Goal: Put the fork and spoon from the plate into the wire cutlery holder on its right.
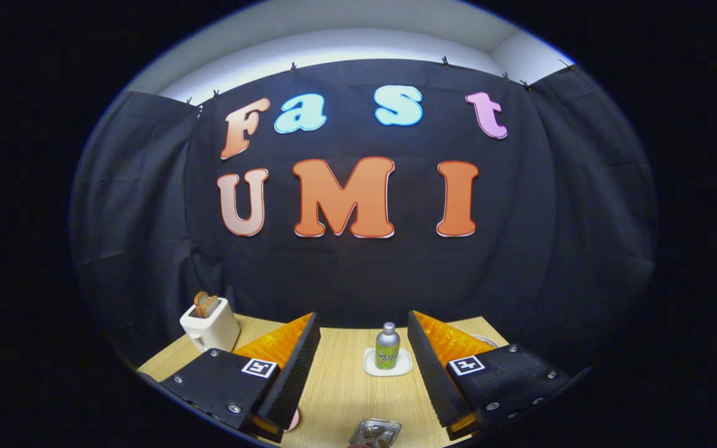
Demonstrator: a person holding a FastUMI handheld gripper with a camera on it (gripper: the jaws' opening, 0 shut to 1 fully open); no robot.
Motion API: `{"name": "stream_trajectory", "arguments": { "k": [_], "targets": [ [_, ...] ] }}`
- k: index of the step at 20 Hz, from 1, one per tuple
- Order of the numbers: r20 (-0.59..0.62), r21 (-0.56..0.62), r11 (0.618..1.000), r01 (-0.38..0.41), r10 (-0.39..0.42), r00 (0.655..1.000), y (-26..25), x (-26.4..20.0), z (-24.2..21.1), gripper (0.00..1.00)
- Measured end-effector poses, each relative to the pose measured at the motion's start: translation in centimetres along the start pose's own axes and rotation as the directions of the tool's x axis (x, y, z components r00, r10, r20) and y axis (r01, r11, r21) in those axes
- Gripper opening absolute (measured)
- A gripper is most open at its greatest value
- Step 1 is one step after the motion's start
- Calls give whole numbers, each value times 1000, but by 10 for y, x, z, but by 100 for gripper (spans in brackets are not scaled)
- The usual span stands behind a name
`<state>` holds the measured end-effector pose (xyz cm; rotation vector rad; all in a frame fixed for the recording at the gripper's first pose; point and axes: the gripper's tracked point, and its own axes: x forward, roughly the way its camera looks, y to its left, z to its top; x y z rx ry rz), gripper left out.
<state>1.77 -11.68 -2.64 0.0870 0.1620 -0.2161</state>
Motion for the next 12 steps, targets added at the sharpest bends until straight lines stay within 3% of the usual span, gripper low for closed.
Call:
{"name": "stream_trajectory", "arguments": {
  "k": [12],
  "targets": [
    [120,-27,998,-57,60,991,22,-5,31,85]
  ]
}}
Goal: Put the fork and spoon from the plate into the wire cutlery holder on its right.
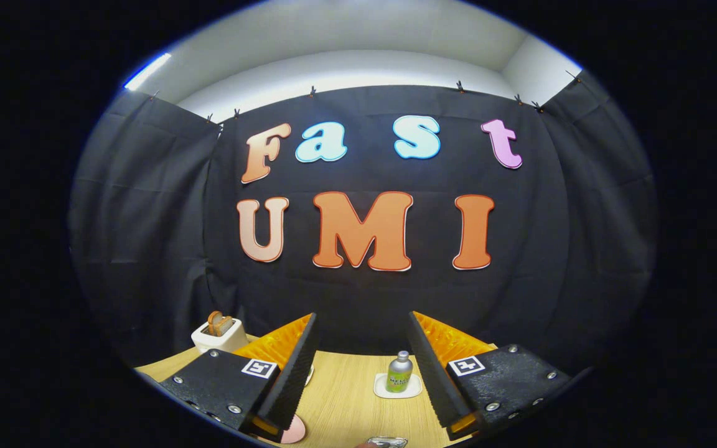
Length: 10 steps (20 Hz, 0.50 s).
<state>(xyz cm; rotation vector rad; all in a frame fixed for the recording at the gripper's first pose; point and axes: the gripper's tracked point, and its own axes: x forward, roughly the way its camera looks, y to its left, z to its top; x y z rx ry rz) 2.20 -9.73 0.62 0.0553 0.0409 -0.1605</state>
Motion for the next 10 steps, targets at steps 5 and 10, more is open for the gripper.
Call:
{"name": "stream_trajectory", "arguments": {
  "k": [5,10],
  "targets": [
    [28,-13,1000,-10,10,1000,6,-5,6,85],
    [47,-28,1000,-13,14,999,10,-6,9,85]
  ]
}}
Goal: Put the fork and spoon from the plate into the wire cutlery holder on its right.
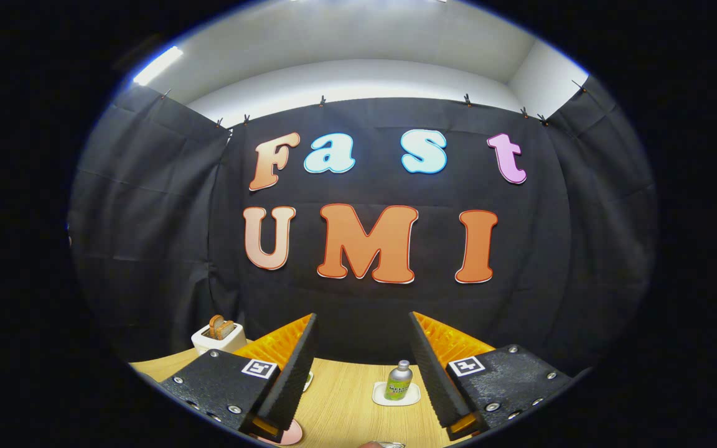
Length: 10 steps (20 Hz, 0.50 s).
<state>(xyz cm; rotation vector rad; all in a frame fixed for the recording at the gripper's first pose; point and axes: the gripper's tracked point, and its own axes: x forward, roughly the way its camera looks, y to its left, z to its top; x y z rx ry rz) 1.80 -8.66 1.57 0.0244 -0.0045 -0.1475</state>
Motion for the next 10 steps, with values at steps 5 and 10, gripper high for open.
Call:
{"name": "stream_trajectory", "arguments": {
  "k": [5,10],
  "targets": [
    [8,-17,1000,-1,1,1000,4,-3,0,85],
    [12,-24,1000,0,0,1000,7,-3,0,85]
  ]
}}
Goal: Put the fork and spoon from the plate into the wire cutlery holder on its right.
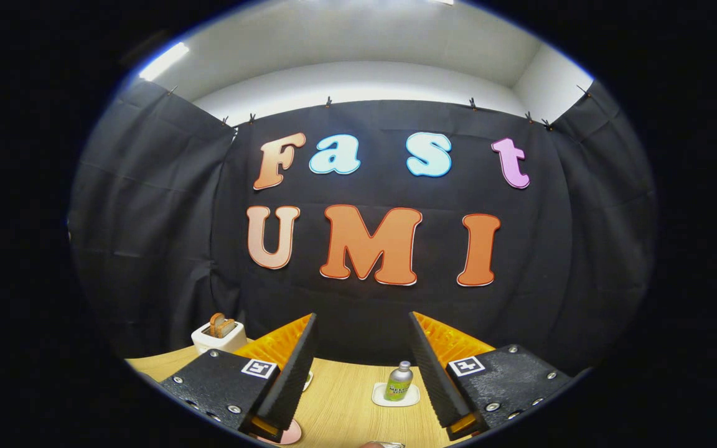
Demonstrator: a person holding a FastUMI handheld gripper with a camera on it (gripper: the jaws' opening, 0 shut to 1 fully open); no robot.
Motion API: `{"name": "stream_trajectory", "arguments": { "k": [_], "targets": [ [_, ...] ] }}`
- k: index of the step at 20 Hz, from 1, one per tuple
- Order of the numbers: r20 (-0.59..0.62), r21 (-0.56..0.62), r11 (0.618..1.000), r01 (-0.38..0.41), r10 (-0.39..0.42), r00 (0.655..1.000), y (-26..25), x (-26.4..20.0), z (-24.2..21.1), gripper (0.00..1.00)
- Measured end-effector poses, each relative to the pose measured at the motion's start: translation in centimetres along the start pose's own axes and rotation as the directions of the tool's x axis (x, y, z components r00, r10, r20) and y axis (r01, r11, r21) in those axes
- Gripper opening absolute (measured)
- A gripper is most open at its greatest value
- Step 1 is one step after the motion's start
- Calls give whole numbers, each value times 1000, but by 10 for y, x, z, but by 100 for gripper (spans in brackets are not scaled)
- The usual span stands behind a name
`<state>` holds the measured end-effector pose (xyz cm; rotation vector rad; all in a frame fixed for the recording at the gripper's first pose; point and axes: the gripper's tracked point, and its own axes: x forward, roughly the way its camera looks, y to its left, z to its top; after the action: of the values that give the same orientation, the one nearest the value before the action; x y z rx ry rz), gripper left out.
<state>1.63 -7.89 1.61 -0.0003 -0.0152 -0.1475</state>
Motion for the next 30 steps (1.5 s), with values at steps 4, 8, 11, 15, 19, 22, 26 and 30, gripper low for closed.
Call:
{"name": "stream_trajectory", "arguments": {
  "k": [4,8,11,15,19,22,26,30],
  "targets": [
    [3,-8,1000,1,-1,1000,2,0,-1,85],
    [1,-13,1000,0,0,1000,2,1,-1,86],
    [-1,-17,1000,0,0,1000,3,3,-2,86],
    [2,-31,1000,3,-3,1000,1,3,-3,87],
    [-2,-37,999,2,-2,1000,3,4,-5,88],
    [-2,-32,999,-3,3,1000,4,3,-5,88],
    [0,-35,999,-3,3,1000,4,4,-6,88],
    [10,-30,1000,-7,7,1000,6,3,-4,88]
  ]
}}
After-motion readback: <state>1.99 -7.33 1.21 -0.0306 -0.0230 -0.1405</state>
